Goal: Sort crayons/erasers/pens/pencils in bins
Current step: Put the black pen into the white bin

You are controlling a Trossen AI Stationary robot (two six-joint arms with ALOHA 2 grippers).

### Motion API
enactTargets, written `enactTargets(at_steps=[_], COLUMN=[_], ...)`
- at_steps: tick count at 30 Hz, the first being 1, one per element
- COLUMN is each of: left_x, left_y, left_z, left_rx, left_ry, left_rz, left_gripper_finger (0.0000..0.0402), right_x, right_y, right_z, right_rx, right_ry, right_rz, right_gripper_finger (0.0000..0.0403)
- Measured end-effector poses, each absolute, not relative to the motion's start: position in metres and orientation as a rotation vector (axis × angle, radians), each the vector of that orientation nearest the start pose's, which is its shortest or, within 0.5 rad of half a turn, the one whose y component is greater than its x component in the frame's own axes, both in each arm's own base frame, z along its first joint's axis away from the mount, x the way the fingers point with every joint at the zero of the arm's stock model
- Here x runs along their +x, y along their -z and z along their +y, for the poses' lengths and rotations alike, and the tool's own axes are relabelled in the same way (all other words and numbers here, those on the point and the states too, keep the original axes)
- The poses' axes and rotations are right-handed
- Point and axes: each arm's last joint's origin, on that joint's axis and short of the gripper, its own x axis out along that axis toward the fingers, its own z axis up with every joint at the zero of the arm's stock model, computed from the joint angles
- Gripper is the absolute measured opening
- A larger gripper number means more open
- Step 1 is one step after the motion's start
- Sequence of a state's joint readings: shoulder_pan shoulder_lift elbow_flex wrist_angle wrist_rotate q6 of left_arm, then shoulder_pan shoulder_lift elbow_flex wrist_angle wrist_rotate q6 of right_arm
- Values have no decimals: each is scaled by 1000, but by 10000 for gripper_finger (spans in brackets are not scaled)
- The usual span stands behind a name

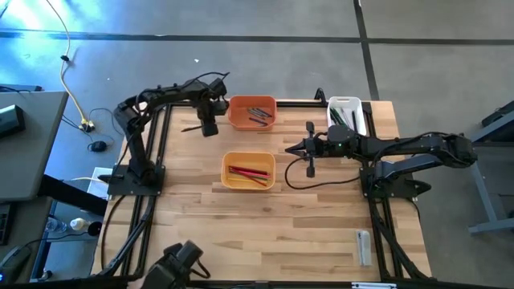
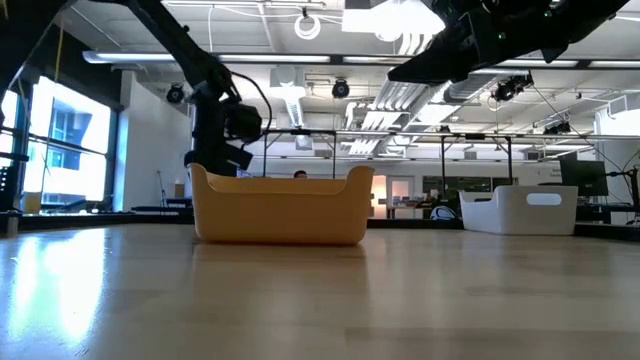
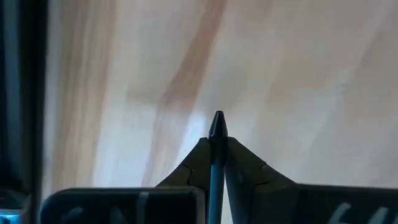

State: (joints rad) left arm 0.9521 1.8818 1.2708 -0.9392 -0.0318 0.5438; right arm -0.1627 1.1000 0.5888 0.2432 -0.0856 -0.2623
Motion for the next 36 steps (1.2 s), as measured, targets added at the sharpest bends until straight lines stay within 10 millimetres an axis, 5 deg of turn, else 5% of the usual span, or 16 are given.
enactTargets(at_steps=[13, 22, 28, 36], left_x=[205, 219, 240, 282], left_y=[-235, -286, -315, -345], left_z=[233, 190, 168, 141], left_rx=[-319, -282, -205, -123], left_ry=[-286, -200, -206, -276], left_rz=[1297, 1019, 796, 458], left_gripper_finger=[11, 10, 10, 10], right_x=[232, 215, 202, 207], right_y=[-241, -199, -186, -198], right_z=[-35, -24, -23, -23], right_rx=[-133, -113, -93, -90], right_ry=[48, 24, 33, 36], right_rz=[317, 199, 91, 45], right_gripper_finger=[0, 0, 0, 0])
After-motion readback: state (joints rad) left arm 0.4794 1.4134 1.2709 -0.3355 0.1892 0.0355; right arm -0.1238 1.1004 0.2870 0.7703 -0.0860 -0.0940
